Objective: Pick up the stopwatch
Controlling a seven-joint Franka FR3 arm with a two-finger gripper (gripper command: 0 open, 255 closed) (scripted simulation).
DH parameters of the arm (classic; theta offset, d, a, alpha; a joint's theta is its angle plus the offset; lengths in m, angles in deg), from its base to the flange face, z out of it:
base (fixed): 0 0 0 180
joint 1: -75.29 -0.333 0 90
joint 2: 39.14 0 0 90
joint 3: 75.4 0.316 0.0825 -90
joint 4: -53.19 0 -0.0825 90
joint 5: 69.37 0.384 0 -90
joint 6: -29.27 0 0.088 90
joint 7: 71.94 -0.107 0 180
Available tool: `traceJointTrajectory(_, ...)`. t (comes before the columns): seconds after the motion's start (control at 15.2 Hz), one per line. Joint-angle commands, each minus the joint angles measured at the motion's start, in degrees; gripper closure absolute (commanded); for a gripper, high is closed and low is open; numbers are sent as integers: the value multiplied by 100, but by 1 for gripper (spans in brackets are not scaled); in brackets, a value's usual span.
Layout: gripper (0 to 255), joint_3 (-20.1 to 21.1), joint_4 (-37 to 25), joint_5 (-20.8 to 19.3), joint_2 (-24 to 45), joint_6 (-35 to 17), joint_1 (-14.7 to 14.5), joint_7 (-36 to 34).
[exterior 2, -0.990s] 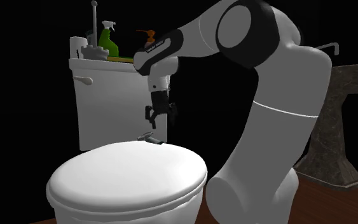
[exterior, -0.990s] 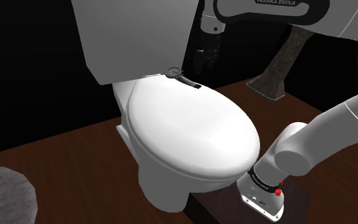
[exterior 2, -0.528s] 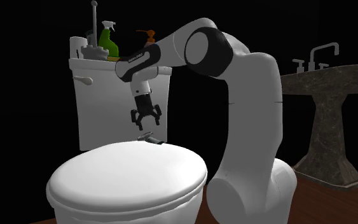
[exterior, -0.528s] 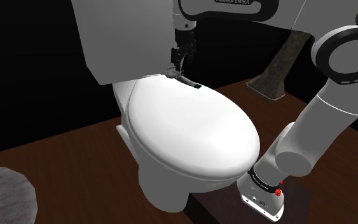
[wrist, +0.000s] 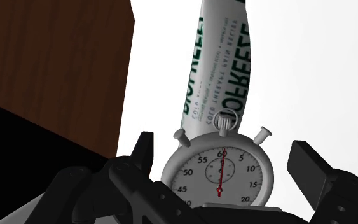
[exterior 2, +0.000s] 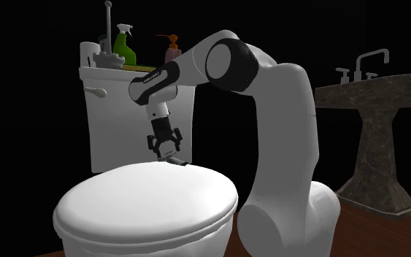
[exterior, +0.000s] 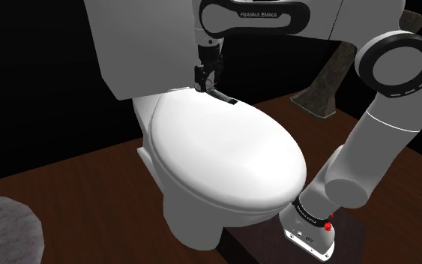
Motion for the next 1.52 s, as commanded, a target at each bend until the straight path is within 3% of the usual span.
traceJointTrajectory(0.0, 0, -2, 123, -2, -4, -120, 4, -18)
traceJointTrajectory(0.07, 0, -2, 124, -2, -4, -120, 4, -18)
traceJointTrajectory(0.13, 255, -3, 124, -3, 4, -129, 4, -19)
traceJointTrajectory(0.73, 255, -3, 123, -2, -4, -120, 4, -18)
traceJointTrajectory(1.45, 255, 11, -817, -11, 71, 735, -24, 120)
